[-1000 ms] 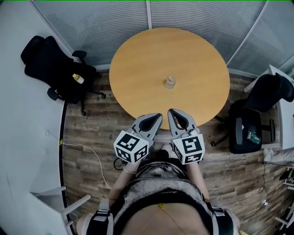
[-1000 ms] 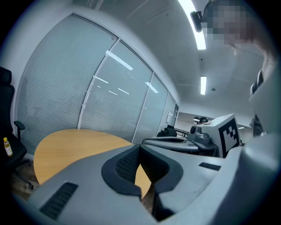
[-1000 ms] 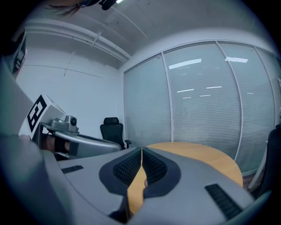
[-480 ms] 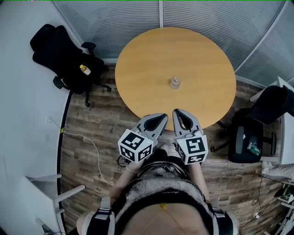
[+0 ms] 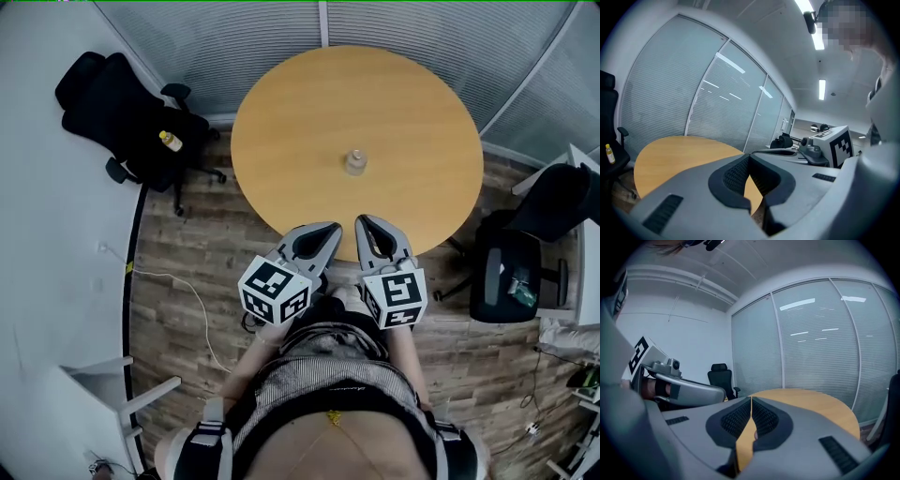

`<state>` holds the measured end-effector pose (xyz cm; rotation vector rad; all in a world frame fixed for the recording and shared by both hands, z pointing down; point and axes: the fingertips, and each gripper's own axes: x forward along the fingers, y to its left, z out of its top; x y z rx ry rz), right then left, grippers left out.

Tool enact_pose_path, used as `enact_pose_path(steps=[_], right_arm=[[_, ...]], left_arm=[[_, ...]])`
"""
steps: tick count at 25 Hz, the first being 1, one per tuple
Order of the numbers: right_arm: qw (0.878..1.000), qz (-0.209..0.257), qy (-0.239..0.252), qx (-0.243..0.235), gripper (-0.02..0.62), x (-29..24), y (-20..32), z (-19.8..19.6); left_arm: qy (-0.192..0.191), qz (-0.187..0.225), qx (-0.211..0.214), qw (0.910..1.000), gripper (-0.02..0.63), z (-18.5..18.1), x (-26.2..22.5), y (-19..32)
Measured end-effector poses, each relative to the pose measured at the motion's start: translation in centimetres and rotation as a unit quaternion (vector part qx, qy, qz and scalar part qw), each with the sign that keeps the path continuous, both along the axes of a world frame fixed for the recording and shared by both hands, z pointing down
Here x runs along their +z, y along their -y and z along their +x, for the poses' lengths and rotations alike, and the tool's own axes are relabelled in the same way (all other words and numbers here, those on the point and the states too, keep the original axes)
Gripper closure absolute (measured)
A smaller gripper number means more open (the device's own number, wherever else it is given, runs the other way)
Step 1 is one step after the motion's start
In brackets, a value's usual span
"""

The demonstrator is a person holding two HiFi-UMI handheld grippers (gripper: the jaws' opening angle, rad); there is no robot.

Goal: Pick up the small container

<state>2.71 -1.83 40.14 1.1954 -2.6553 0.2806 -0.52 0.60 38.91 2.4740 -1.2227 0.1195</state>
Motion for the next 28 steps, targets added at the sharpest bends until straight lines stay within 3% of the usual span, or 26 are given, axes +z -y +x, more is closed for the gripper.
enact_pose_path(steps=[14, 28], right_arm=[[0.999, 0.002, -0.011, 0.030, 0.574, -0.5, 3.6, -1.4], [0.998, 0.000, -0.024, 0.054, 0.572, 0.0, 6.9, -4.9]], left_arm=[[-0.005, 0.011, 0.050, 0.9987, 0.601, -0.9, -0.9, 4.2], [-0.010, 0.008, 0.072, 0.9973, 0.601, -4.9, -0.3, 7.5]])
